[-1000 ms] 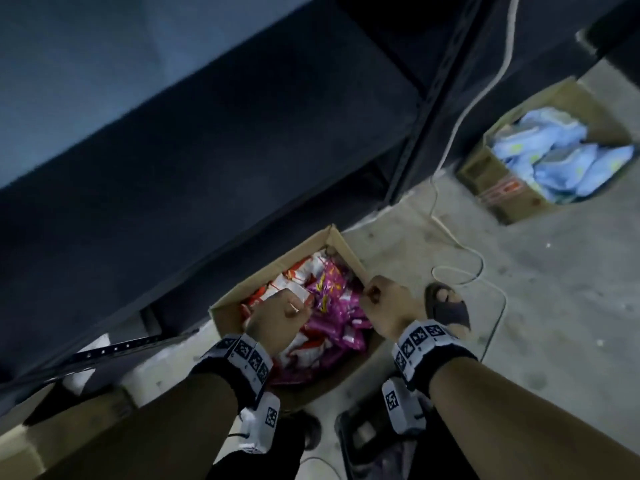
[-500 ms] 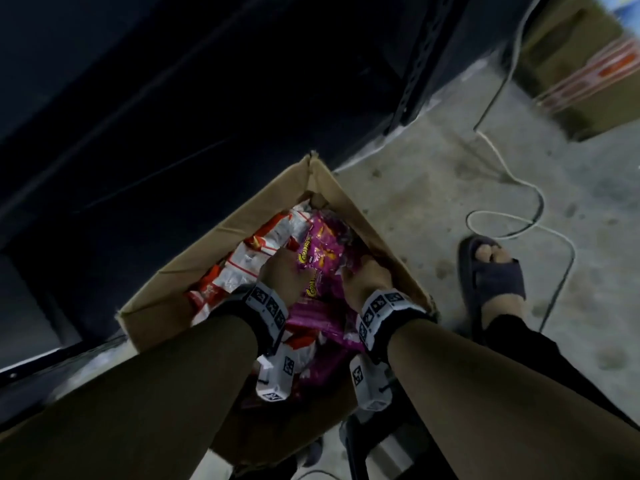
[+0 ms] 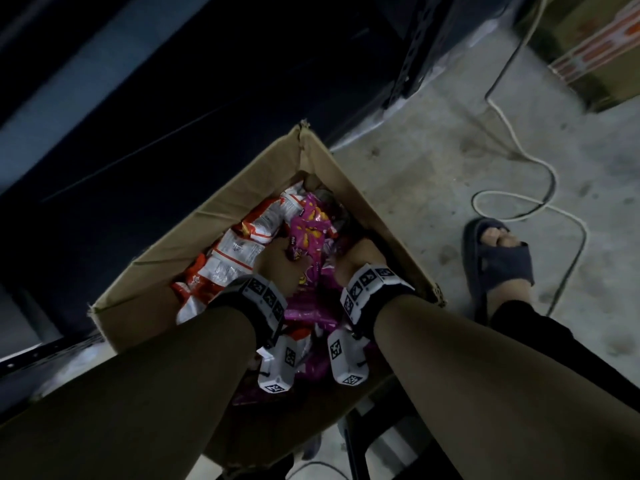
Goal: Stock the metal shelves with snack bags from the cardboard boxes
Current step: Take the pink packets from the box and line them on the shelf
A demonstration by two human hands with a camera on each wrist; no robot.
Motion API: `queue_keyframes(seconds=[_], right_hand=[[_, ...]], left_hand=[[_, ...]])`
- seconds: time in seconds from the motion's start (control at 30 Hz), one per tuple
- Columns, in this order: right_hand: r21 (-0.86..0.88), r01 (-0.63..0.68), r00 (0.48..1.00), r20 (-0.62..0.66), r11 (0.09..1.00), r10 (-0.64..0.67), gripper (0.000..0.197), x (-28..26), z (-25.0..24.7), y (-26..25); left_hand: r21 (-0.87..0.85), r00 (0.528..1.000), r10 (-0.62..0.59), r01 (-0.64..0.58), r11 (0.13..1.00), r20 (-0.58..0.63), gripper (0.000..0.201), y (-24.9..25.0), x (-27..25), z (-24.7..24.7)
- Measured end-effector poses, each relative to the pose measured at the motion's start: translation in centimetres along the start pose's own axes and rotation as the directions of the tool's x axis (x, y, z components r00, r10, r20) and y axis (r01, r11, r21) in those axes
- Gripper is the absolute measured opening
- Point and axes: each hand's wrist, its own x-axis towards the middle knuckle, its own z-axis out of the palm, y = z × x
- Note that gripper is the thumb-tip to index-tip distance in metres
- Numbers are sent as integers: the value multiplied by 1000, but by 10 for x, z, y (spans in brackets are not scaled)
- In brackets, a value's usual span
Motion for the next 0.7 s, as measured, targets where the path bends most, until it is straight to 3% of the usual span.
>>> queue_keyframes(seconds=[0.07, 0.2, 0.37, 0.47, 0.53, 0.63, 0.7], right_hand=[[231, 61, 995, -91, 971, -41, 43, 3, -3, -1], [507, 15, 997, -78, 862, 29, 56, -44, -30, 15], [635, 100, 991, -132, 766, -20, 48, -121, -82, 37], [645, 175, 982, -168, 744, -85, 47, -176, -131, 46], [630, 234, 970, -199, 741, -137, 36, -214, -167, 55], [502, 357, 927, -293, 788, -233, 14, -269, -217, 60], [402, 419, 900, -305, 814, -312, 21, -301, -247, 60]], left_hand=[[-66, 999, -22, 19, 998, -37, 28, 8, -16, -16], [-152, 999, -28, 22, 988, -43, 23, 35, -63, -58], [-173, 998, -35, 26, 985, -49, 18, 78, -132, -116], [-146, 998, -39, 32, 989, -44, 20, 112, -175, -153], [-119, 999, -1, -5, 993, -49, 22, 139, -205, -178], [-70, 997, 75, -77, 995, -27, 25, 179, -251, -216], [-13, 994, 106, -106, 994, -35, 23, 200, -278, -242]])
